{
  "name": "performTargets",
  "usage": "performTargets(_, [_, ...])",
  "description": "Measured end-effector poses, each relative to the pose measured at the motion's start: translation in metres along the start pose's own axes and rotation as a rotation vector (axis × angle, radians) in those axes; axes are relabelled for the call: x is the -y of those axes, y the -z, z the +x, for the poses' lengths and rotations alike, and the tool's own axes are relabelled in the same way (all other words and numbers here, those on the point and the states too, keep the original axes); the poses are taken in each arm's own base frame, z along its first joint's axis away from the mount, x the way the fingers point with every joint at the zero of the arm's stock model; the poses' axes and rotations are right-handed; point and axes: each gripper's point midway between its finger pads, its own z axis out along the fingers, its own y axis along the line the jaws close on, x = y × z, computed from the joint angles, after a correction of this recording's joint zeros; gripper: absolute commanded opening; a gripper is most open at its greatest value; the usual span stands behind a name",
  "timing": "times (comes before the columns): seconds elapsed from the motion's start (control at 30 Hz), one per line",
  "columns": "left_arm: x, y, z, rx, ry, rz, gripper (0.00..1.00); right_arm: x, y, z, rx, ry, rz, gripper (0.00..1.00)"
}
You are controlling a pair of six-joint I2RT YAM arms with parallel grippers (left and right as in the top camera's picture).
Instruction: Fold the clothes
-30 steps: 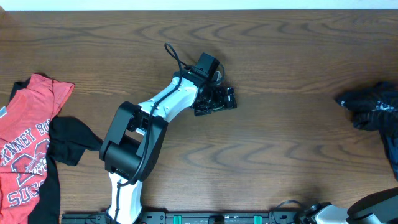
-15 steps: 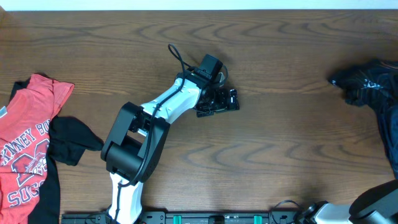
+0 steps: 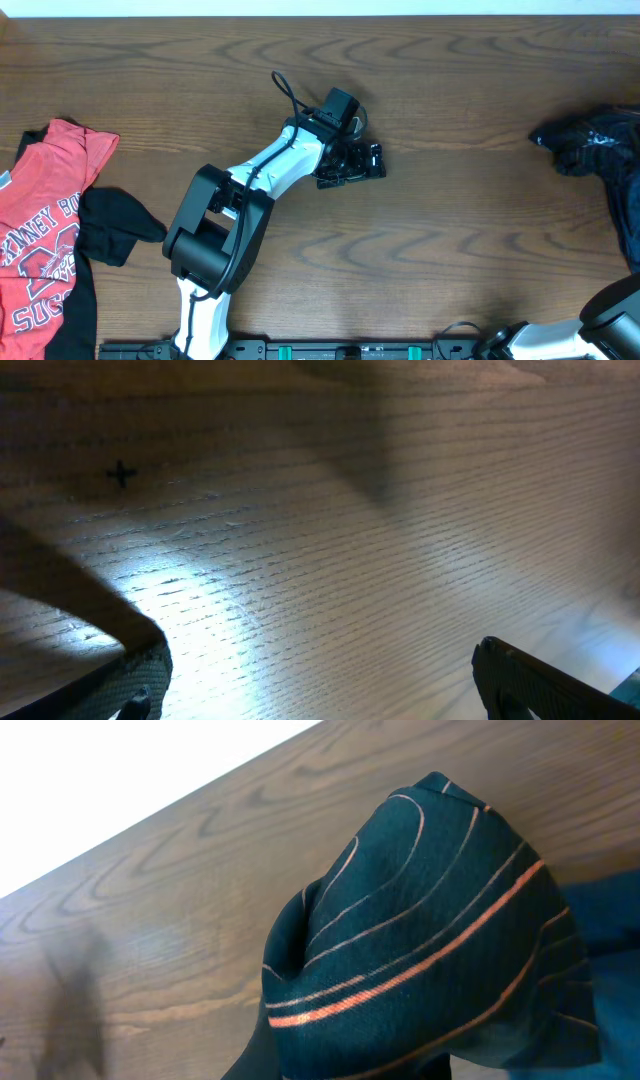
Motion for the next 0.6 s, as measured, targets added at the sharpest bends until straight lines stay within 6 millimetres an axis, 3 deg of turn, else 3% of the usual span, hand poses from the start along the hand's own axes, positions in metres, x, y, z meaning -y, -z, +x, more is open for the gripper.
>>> performTargets(0.23, [0.000,0.000,0.000,0.001,0.018,0.001,0.98,0.011,0.035,-0.028,0.076,0.005,0.011,0.01])
performTargets(0.47, [0.001,-0.001,0.002,-0.006,0.020,-0.002,0.98,0.024,0.059,-0.027,0.113,-0.018,-0.017,0.01])
performTargets(0.6, [0.001,-0.001,0.004,-0.011,0.023,-0.004,0.98,0.036,0.083,-0.030,0.180,-0.039,-0.053,0.01])
